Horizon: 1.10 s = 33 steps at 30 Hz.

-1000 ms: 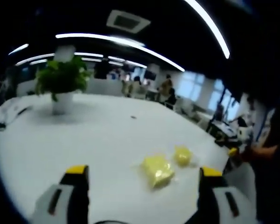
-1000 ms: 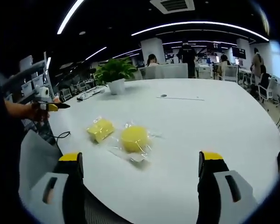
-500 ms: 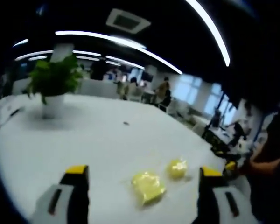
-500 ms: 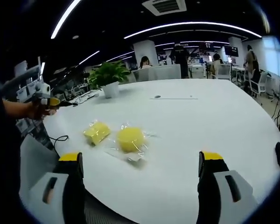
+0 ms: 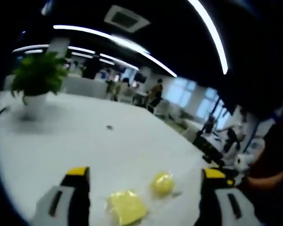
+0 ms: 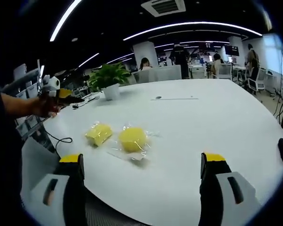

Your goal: Compare the silicone blocks by pressing each to a similar depth, holding the contact briefly, and releasing to observe deformation and rebound differences across the visible hardness samples.

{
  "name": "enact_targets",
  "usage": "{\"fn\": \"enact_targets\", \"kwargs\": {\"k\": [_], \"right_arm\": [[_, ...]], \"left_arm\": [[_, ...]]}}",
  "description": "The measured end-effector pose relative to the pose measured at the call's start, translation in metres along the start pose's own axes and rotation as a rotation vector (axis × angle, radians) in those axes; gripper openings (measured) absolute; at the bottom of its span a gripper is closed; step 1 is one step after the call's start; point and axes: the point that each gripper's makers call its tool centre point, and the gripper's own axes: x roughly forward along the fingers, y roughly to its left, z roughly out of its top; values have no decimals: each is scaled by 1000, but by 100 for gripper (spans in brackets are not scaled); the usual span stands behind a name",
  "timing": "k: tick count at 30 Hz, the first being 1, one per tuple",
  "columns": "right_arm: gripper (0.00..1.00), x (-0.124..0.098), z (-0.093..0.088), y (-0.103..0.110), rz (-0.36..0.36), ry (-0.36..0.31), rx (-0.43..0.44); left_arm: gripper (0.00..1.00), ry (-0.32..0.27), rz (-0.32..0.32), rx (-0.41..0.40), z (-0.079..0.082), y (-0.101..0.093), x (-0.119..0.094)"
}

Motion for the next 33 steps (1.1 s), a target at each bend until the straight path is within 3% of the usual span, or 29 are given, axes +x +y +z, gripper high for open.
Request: {"fn": "enact_targets", "kwargs": {"k": [8, 10, 12, 13, 16, 20, 22, 23, 24, 27, 33], "right_arm": [[96, -2, -2, -2, 8, 0, 3], [96, -2, -4, -1, 11, 1, 5], [96, -3, -5, 0, 13, -1, 15], [96, -4, -6, 0, 13, -1, 17], [96, -6, -7, -1, 14, -4, 27], [96, -7, -9, 0, 24, -4, 28], [96, -7, -9, 0, 24, -7, 30], [96, -8, -10, 0, 22, -9, 33], [96, -7, -12, -1, 17, -10, 28], [96, -5, -18, 1, 29, -1, 35], [96, -4, -19, 5, 58, 0, 60]], "left_arm": [[100, 73, -31, 18, -15, -8, 49], [100, 50, 8, -31, -16, 1, 61], [100, 37, -21, -100, -16, -3, 72], [100, 34, -13, -91, -16, -1, 76], [100, 110, 10, -125, -31, 3, 91], [98, 151, 27, -179, -44, 8, 106], [96, 158, 32, -166, -52, 11, 117], [94, 219, 57, -179, -66, 15, 118], [91, 238, 59, -198, -71, 14, 121], [89, 212, 94, -247, -69, 15, 136], [86, 273, 85, -288, -83, 11, 152]]}}
